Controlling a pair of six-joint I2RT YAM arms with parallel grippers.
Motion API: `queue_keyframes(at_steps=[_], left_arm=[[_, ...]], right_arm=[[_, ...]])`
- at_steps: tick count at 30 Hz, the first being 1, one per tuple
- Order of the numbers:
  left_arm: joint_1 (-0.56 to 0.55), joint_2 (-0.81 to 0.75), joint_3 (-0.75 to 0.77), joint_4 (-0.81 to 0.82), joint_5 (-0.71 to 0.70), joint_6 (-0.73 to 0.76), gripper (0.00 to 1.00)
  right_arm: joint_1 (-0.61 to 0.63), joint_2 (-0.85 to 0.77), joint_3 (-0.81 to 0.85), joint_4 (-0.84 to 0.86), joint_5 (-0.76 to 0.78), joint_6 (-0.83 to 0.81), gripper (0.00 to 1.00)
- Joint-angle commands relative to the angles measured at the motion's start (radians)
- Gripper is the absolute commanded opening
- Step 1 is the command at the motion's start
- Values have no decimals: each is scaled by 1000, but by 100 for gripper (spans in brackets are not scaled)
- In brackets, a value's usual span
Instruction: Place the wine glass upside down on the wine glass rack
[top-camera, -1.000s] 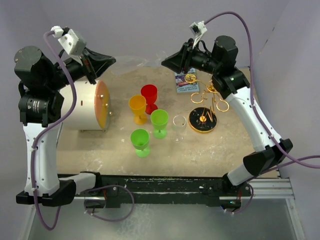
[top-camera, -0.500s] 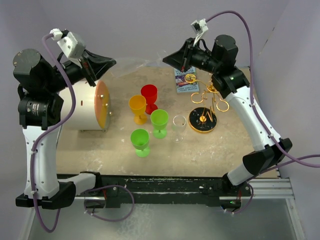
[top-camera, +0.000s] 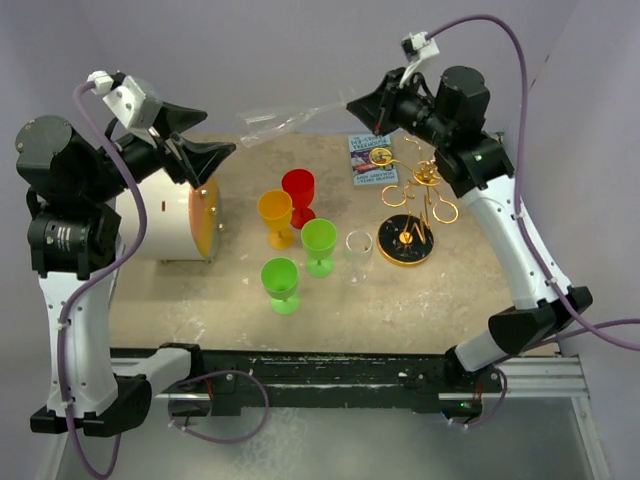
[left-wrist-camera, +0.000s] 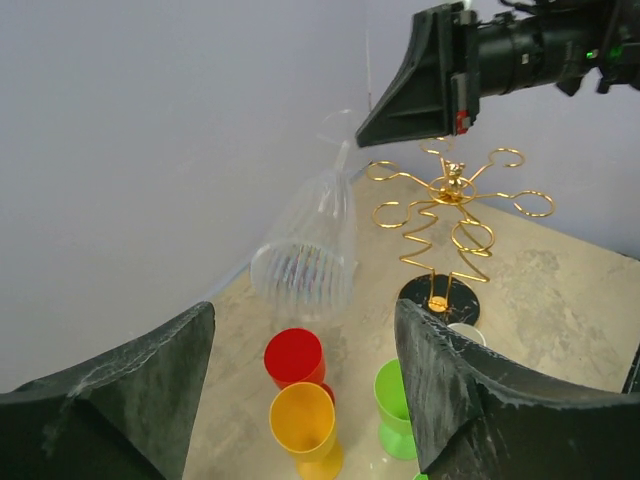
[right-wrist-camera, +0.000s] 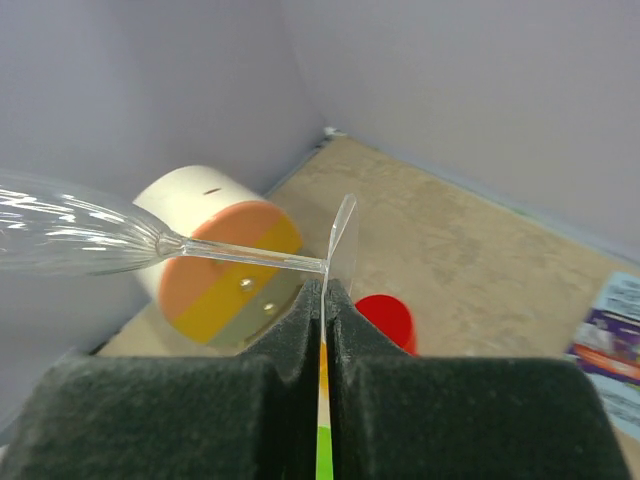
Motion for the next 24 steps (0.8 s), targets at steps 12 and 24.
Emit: queue_keyframes(at_steps=[12, 24], left_arm=[[68, -120, -77, -126, -245, 101, 100], [118, -156, -111, -135, -209, 102, 99]], right_arm=[[-25, -141, 67, -46, 864, -576, 0], [-25, -77, 36, 135, 1279, -994, 0]])
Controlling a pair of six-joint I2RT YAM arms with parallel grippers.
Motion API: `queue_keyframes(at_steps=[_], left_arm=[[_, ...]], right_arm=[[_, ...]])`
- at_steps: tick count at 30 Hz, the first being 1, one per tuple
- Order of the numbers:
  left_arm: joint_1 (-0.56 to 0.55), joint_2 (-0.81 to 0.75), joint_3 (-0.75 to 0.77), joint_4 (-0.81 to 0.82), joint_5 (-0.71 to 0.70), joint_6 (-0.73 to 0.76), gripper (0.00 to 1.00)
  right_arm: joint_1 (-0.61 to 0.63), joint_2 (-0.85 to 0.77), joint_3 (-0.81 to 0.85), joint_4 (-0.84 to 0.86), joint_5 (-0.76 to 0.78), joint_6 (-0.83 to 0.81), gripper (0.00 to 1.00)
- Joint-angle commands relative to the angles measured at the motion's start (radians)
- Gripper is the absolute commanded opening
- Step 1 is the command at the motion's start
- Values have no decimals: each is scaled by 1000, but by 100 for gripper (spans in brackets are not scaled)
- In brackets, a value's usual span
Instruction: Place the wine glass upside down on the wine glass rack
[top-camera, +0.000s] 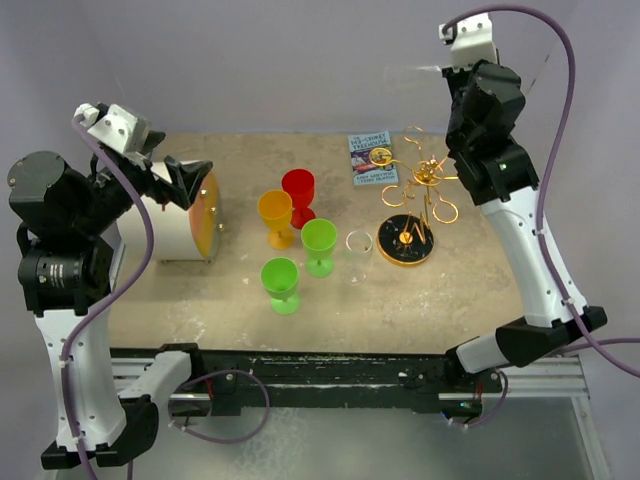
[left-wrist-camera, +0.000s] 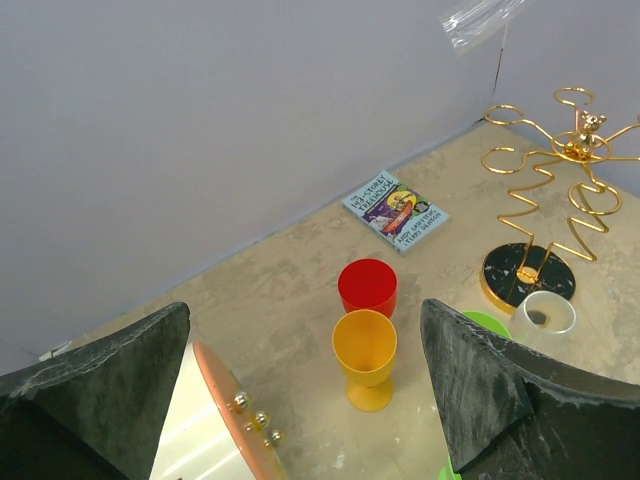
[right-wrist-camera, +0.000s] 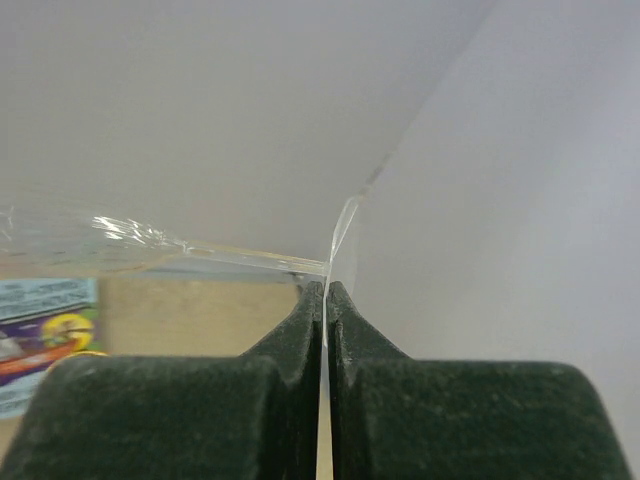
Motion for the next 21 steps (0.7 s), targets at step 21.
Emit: queue_keyframes(at_steps=[21], left_arm=[[27, -25, -5, 38, 64, -18, 99]], right_arm=[[-1, 68, -236, 220, 260, -548, 0]])
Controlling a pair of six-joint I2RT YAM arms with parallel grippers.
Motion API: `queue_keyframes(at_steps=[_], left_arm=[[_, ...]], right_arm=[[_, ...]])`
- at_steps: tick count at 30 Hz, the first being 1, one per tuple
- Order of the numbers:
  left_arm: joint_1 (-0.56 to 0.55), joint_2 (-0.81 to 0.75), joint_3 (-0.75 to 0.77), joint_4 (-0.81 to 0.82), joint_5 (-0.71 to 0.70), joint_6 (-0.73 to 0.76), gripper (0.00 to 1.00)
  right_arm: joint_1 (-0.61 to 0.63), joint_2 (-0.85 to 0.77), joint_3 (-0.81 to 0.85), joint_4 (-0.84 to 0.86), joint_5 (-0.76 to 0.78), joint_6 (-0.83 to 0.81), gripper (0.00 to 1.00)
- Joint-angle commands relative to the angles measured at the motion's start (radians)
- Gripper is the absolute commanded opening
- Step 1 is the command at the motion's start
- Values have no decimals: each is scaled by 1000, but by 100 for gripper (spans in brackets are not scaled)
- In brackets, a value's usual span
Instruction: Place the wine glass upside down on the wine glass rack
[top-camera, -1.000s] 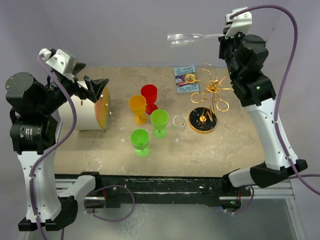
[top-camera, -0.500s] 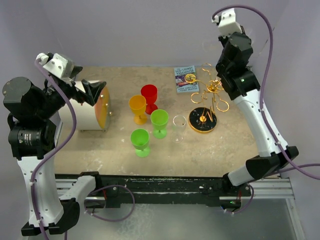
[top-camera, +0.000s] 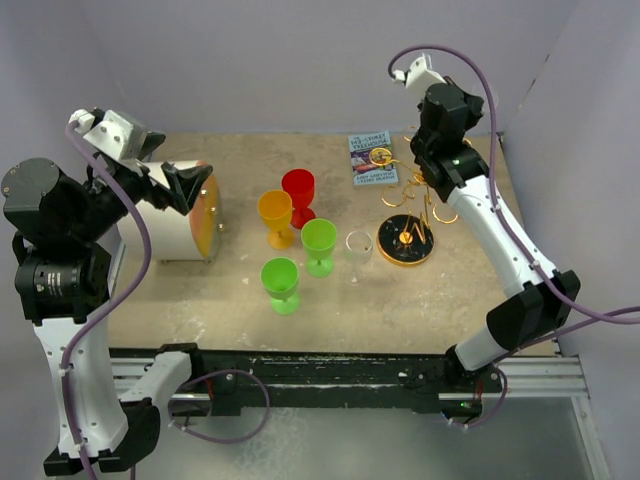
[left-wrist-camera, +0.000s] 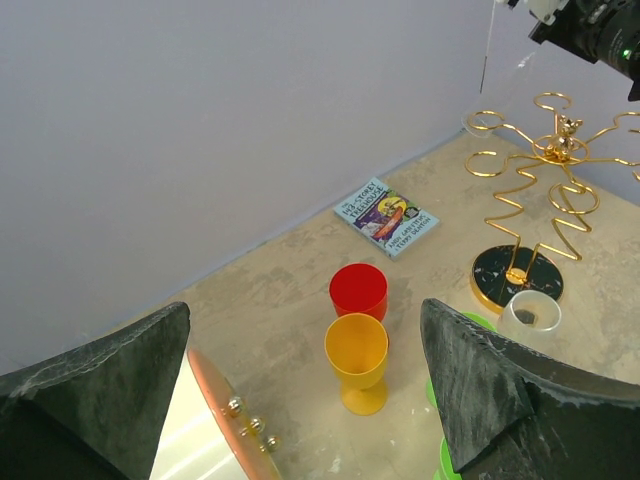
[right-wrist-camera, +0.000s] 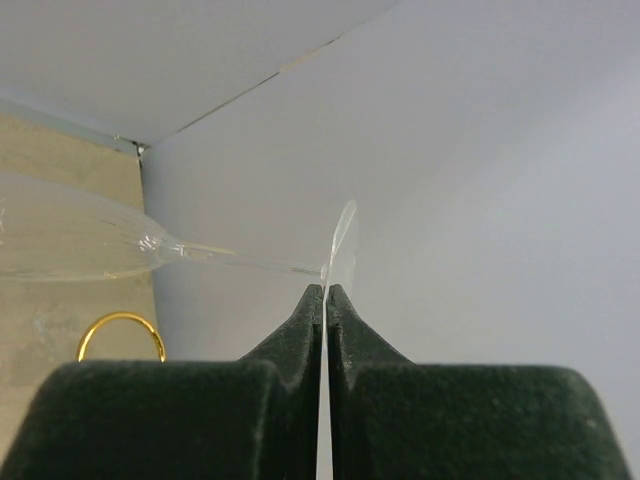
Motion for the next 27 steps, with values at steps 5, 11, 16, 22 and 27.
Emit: queue_keyframes(at_steps=[5, 11, 16, 22, 27], left_arm=[[8, -17, -10, 35, 22, -4, 99], [8, -23, -14, 33, 25, -1, 99], [8, -26, -17, 34, 30, 1, 99], [8, -29, -30, 40, 37, 3, 99], [9, -32, -39, 43, 41, 6, 99]], right_arm=[[0, -58, -18, -101, -122, -19, 0], [0, -63, -48, -161, -155, -44, 0], [-1, -73, -60, -193, -196, -45, 0], [0, -89, -92, -214, -241, -76, 0], [1, -86, -98, -243, -274, -96, 0]])
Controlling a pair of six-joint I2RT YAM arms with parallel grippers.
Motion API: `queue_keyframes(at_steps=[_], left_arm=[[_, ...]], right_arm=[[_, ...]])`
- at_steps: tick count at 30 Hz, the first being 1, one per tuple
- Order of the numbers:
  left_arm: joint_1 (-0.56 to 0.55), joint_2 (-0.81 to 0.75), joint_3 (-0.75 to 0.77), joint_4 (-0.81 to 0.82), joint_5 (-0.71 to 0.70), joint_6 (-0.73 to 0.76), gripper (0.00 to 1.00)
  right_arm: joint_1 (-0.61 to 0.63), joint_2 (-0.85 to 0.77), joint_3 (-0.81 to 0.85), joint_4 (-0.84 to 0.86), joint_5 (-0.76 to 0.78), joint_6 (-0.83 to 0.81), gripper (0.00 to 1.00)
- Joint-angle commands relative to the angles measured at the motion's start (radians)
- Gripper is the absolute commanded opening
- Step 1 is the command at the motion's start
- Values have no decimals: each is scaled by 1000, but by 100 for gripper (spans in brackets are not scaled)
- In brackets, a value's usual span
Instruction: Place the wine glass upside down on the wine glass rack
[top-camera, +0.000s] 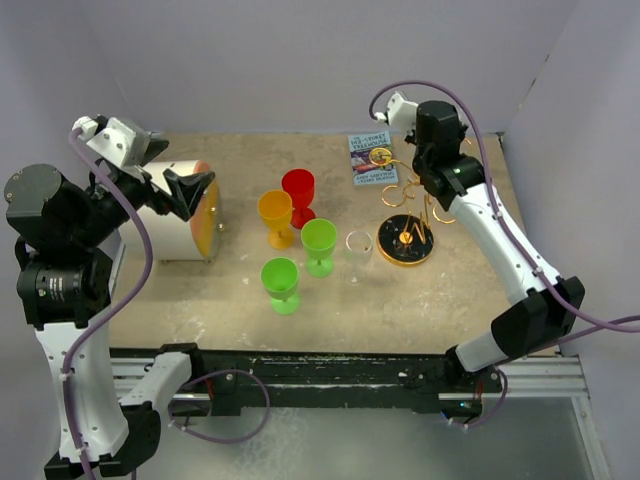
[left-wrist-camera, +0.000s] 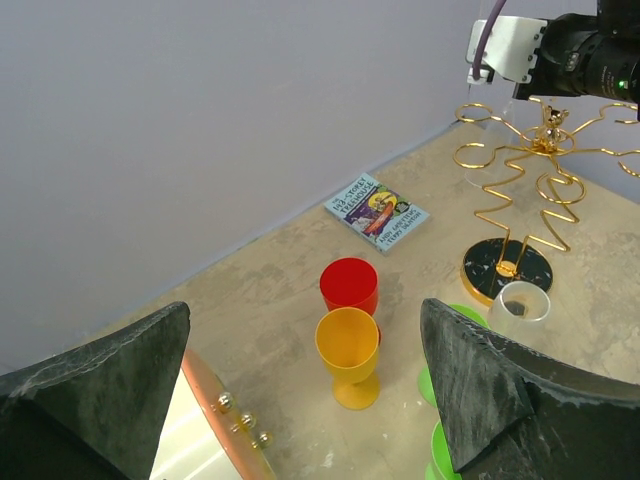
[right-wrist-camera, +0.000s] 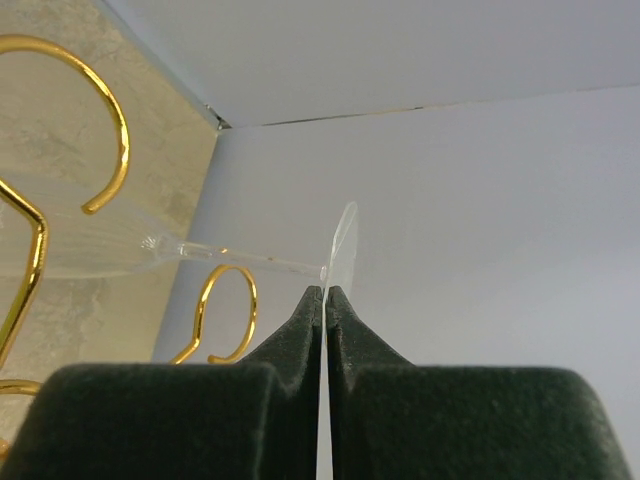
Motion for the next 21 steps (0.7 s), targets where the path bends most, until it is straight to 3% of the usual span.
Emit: queue_keyframes(at_steps=[1, 21], left_arm=[[10, -7, -8, 41, 19, 6, 99], [10, -11, -32, 45, 23, 24, 99]], right_arm=[[1, -37, -3, -2, -37, -36, 0], [56, -6, 47, -102, -92, -74, 0]])
